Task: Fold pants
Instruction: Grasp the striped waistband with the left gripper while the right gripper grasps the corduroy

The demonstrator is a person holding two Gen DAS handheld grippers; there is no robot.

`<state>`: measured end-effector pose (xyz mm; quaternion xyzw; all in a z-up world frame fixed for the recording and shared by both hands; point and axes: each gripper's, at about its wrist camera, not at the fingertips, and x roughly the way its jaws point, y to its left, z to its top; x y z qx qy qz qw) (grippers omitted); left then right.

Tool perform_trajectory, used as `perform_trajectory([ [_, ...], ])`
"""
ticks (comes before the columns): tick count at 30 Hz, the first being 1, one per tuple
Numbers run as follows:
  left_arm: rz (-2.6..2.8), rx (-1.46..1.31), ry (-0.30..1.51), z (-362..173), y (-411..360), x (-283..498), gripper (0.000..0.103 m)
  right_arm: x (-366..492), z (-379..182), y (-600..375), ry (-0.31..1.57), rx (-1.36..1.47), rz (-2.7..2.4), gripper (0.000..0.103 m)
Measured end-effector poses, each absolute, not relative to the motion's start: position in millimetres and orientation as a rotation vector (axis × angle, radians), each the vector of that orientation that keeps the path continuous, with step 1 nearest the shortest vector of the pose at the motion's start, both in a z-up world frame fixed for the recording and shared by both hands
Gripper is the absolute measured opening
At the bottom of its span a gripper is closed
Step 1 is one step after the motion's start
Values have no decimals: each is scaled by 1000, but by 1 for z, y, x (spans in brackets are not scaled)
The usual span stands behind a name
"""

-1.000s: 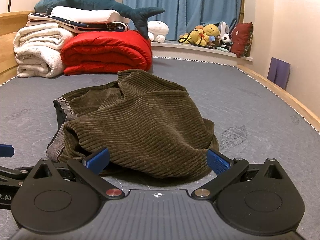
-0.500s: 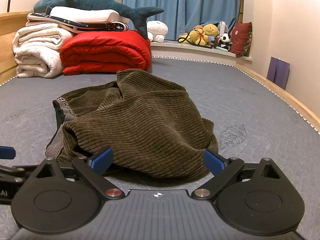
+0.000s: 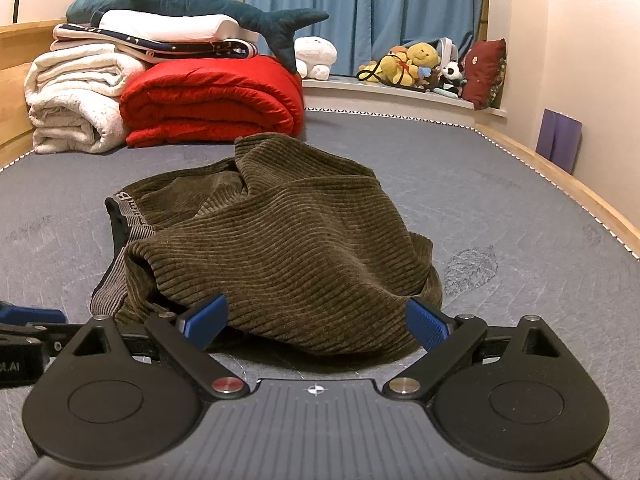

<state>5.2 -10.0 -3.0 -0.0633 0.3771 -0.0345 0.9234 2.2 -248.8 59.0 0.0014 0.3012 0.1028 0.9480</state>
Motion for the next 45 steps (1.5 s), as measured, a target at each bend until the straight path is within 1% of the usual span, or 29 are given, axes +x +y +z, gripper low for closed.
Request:
perform_trajectory([
  [1, -73, -143, 775, -2, -7, 9, 9, 3, 60, -249, 612, 7, 208, 83],
  [2, -76, -160, 772, 0, -2, 15, 8, 3, 61, -251, 608, 11, 207, 66],
  [3, -80, -174, 765, 2, 2, 20, 8, 5, 62, -253, 608, 16, 209, 44],
  [4, -87, -190, 757, 5, 7, 26, 8, 9, 63, -256, 611, 25, 208, 38],
  [5, -104, -202, 751, 7, 12, 35, 8, 13, 65, -259, 610, 37, 205, 37],
  [8, -145, -204, 740, 9, 23, 58, 10, 35, 71, -272, 602, 63, 207, 37],
  [10, -133, -203, 745, 7, 29, 75, 14, 51, 73, -283, 612, 76, 231, 45],
  [11, -117, -209, 750, 5, 32, 83, 25, 58, 73, -289, 622, 87, 230, 54],
  [12, -112, -220, 755, 2, 35, 92, 38, 65, 72, -296, 634, 106, 222, 62],
  [13, -120, -229, 764, -2, 38, 100, 47, 73, 72, -304, 645, 136, 218, 65],
  [14, -133, -234, 779, -8, 40, 109, 65, 80, 72, -310, 656, 164, 218, 67],
  [15, -142, -235, 794, -14, 41, 118, 80, 87, 72, -314, 664, 189, 219, 67],
  [16, -149, -235, 809, -21, 41, 125, 82, 93, 72, -318, 667, 210, 215, 68],
  [17, -159, -240, 828, -29, 42, 132, 82, 98, 72, -320, 670, 221, 209, 70],
  [18, -170, -260, 847, -37, 42, 137, 78, 101, 70, -322, 675, 229, 205, 73],
  [19, -183, -291, 863, -44, 43, 141, 70, 105, 68, -324, 682, 235, 203, 74],
  [20, -201, -320, 878, -48, 42, 145, 46, 108, 66, -326, 689, 241, 205, 76],
  [21, -218, -332, 876, -48, 38, 145, 28, 111, 64, -327, 698, 249, 207, 77],
  [24, -302, -293, 792, -30, 18, 133, 23, 115, 57, -332, 715, 289, 231, 78],
  [26, -461, -346, 740, -18, 9, 119, 21, 117, 53, -336, 732, 326, 265, 79],
  [28, -599, -321, 715, -9, -3, 107, 21, 121, 47, -343, 750, 385, 299, 82],
  [30, -727, -211, 721, -9, -20, 93, 21, 126, 42, -352, 757, 459, 314, 87],
  [34, -835, -14, 808, -30, -42, 74, 22, 139, 30, -360, 791, 594, 352, 90],
  [35, -813, 36, 815, -31, -43, 71, 29, 142, 28, -357, 804, 597, 359, 91],
  [37, -789, 1, 800, -28, -28, 73, 35, 148, 23, -345, 826, 581, 366, 91],
  [39, -722, -127, 778, -20, 4, 83, 56, 153, 19, -331, 849, 569, 387, 91],
  [41, -615, -221, 746, -15, 36, 93, 59, 157, 17, -315, 861, 556, 412, 91],
  [45, -323, -352, 764, -22, 90, 110, 60, 159, 21, -288, 871, 529, 489, 91],
])
